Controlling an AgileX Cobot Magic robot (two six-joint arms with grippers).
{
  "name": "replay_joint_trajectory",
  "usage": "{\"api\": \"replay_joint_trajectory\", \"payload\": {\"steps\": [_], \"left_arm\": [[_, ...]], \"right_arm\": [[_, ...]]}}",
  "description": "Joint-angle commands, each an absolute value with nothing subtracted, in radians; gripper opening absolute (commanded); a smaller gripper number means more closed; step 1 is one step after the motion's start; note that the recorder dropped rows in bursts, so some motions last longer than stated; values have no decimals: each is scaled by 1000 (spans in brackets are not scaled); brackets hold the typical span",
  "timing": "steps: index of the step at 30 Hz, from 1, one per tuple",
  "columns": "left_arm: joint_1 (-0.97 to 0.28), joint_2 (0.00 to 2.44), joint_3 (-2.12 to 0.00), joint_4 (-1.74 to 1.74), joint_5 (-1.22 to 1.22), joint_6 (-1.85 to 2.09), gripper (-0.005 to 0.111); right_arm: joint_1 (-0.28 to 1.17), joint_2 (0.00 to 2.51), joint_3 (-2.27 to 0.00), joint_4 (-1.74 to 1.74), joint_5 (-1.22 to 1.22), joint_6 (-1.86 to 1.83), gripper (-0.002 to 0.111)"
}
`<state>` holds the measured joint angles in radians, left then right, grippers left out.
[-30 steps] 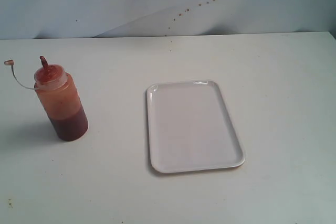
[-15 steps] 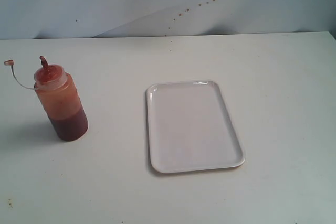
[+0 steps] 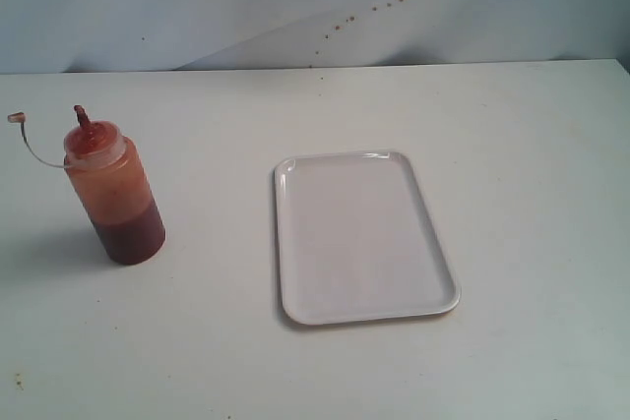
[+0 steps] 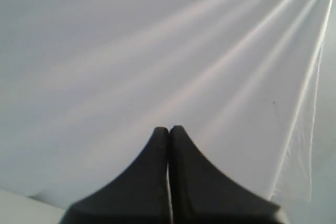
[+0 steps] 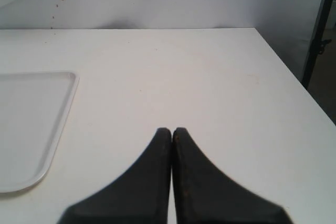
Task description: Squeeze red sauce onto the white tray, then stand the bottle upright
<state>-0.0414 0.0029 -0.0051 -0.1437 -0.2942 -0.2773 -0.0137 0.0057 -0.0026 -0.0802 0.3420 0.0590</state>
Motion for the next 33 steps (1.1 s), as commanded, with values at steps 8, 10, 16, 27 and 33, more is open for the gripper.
{"api": "replay_joint_trajectory", "payload": {"steps": [8, 10, 16, 27, 33], "left_arm": [[-40, 0, 0, -153, -456, -320, 0], [-40, 9, 0, -153, -475, -282, 0], [-40, 282, 0, -155, -691, -293, 0], [-40, 1234, 0, 48, -1221, -294, 0], [-40, 1583, -71, 93, -1221, -205, 0]], "right_arm": [[-20, 0, 0, -75, 341, 61, 0], [-20, 0, 0, -75, 341, 61, 0], [-20, 0, 0, -75, 341, 61, 0], [-20, 0, 0, -75, 341, 61, 0], [-20, 0, 0, -75, 341, 61, 0]]}}
